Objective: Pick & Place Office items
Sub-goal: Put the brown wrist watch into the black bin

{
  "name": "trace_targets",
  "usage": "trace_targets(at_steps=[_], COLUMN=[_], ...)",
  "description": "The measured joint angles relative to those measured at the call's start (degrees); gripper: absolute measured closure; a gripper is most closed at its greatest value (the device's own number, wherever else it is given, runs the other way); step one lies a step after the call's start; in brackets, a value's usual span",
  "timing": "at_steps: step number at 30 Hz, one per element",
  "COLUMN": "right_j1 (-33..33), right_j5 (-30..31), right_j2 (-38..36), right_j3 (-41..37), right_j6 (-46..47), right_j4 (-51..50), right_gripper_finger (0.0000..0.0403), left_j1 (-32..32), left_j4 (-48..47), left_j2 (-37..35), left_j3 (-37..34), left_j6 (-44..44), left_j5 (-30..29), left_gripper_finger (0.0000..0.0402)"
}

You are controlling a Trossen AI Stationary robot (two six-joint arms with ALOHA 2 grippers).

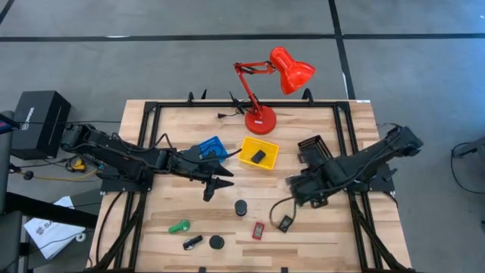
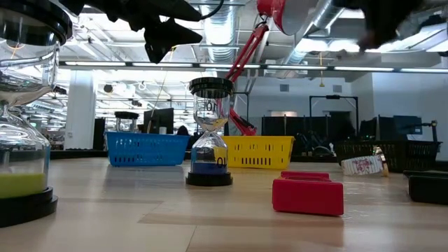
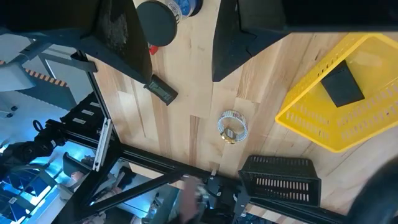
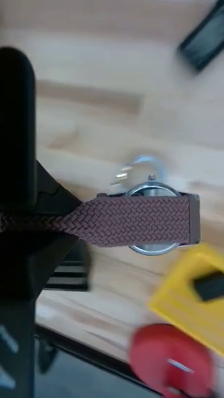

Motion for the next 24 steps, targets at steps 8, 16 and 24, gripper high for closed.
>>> trace_targets(at_steps=[8, 16, 24], right_j1=[-8.33, -19.91, -27.71], right_j5=[2.83, 3.66, 7.07], right_j2=[-18.49, -31.19, -29.20], right_j3=[-20.76, -37.54, -39.63], right_j6=[9.75, 17.60, 29.84], right_j4=[9.28, 18.64, 19.37], right_gripper_finger=[0.0391, 0.0384, 0.0381], left_j1=[0.00, 0.00, 0.00], left_j4=[0.55, 1.40, 2.14], left_j2=[0.00, 0.00, 0.00], left_j3=[0.00, 0.00, -0.02], left_j6=[-0.11, -2.14, -3.20], left_j5=[-0.22, -0.19, -0.17], left_gripper_finger=[0.0238, 0.0238, 0.0238])
